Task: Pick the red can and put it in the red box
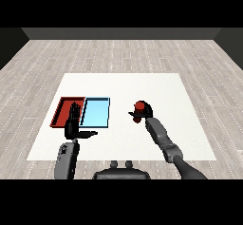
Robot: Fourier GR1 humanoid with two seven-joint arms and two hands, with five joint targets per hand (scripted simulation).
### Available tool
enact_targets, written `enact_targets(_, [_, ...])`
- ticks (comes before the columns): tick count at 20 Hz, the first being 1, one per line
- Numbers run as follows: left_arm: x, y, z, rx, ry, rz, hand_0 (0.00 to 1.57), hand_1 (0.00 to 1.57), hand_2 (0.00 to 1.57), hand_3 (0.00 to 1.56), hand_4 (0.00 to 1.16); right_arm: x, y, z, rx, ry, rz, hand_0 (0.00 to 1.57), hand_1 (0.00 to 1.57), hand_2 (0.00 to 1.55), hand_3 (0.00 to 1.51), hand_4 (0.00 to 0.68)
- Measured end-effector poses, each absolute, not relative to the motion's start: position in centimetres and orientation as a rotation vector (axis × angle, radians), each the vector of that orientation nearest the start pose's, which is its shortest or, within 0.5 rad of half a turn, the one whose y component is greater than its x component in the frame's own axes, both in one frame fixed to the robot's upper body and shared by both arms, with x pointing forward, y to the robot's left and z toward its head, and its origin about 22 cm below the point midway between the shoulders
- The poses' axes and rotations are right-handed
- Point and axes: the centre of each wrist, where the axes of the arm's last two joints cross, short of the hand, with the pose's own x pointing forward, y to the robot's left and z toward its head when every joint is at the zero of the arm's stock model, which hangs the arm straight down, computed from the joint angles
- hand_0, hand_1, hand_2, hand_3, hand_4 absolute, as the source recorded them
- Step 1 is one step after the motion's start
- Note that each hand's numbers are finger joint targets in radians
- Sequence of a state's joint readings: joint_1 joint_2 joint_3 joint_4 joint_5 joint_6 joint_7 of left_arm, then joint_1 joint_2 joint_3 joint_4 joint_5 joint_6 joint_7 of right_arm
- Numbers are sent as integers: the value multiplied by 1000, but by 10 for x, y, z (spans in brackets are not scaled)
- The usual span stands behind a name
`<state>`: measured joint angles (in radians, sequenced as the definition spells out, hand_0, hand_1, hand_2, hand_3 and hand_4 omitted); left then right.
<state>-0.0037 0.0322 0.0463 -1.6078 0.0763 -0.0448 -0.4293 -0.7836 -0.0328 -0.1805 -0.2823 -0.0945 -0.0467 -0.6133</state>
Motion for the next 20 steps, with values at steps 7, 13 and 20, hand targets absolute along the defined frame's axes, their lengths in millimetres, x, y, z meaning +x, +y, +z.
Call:
enact_targets(7, [241, 245, 20, -58, -2039, 21, 0, 0, 0, 0, 0, 382, -180, -49, 61, -1686, 62, 1424, 1424, 1432, 1370, 616])
enact_targets(13, [242, 232, 15, -82, -2030, -12, 0, 0, 0, 0, 0, 387, -177, -26, 52, -1786, 87, 1445, 1445, 1432, 1377, 630])
enact_targets(20, [250, 208, 26, -122, -1991, -51, 0, 0, 0, 0, 0, 376, -173, 7, 88, -1872, 82, 1454, 1454, 1433, 1386, 655])
